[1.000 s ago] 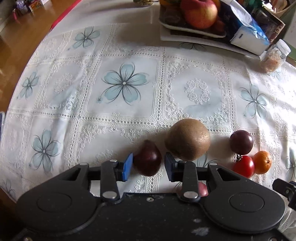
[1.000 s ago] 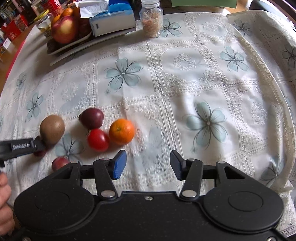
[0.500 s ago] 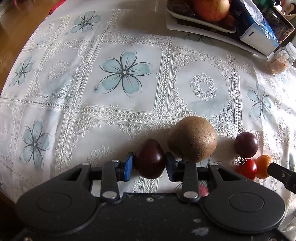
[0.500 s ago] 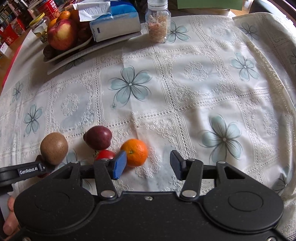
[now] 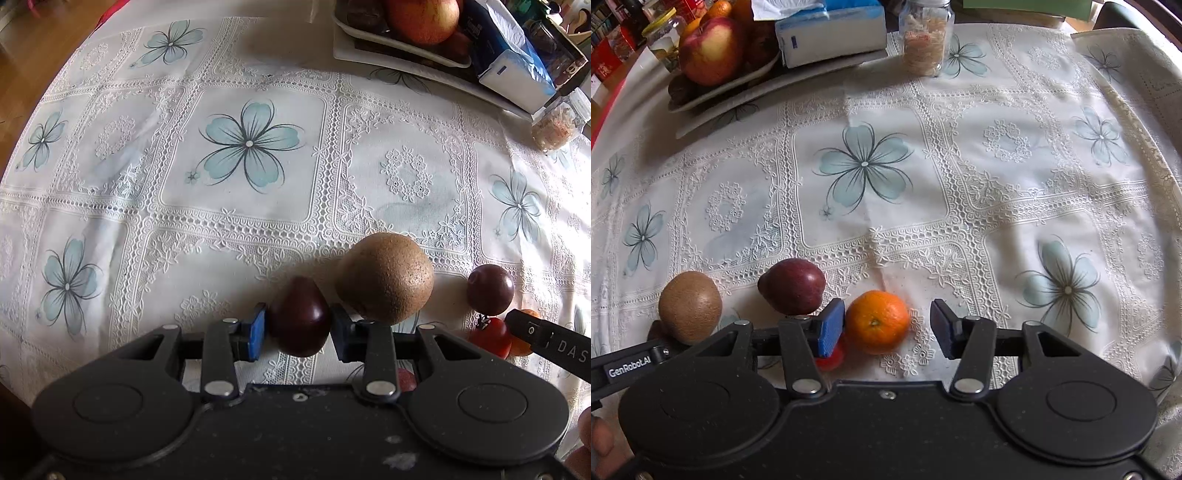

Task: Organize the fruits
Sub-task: 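Grasp a dark red plum with the left tool while the right tool grasps a mandarin orange, then carry the plum with the left tool into the tray while the right tool drops the orange there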

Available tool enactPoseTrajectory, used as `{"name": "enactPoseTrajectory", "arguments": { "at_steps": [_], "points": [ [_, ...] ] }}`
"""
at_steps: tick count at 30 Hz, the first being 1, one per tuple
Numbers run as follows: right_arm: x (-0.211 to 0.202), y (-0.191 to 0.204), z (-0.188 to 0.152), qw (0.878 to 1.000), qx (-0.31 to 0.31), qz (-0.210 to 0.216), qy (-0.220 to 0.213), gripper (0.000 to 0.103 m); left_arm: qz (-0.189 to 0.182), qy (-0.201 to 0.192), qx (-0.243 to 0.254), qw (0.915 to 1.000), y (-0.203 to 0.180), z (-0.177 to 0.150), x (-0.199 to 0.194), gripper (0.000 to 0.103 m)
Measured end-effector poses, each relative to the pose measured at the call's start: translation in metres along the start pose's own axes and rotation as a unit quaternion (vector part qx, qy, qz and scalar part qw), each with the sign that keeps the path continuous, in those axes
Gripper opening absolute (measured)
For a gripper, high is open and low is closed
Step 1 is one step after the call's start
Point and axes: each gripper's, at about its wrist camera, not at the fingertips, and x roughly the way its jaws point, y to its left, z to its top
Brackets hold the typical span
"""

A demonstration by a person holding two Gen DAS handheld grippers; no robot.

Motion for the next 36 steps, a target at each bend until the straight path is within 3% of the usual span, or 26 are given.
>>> {"name": "enactPoseTrajectory", "arguments": {
  "at_steps": [4, 16, 27, 31, 36],
  "points": [
    [0.001, 0.0, 0.0, 1.0, -0.005, 0.017, 0.006, 0.046, 0.0, -0.003, 0.005, 1.0, -0.001, -0.001, -0.001, 0.035],
    [-0.009, -0.008, -0.004, 1.0, -0.016, -0.01, -0.015, 0.046, 0.012, 0.001, -0.005, 0.9999, 0.008, -0.004, -0.007, 0.035],
    [-0.028, -0.026, -0.012, 1.0, 0.017, 0.009, -0.015, 0.046, 0.006, -0.006, -0.018, 0.9998, 0.017, -0.007, -0.031, 0.035],
    [-0.038, -0.031, -0.021, 0.999, 0.024, 0.018, -0.014, 0.046, 0.013, -0.009, -0.018, 0.9997, 0.018, -0.017, -0.045, 0.035],
    [-0.061, -0.038, -0.04, 0.999, 0.027, 0.037, -0.021, 0.046, -0.003, -0.014, -0.014, 0.9998, 0.017, -0.039, -0.068, 0.035]
  ]
}}
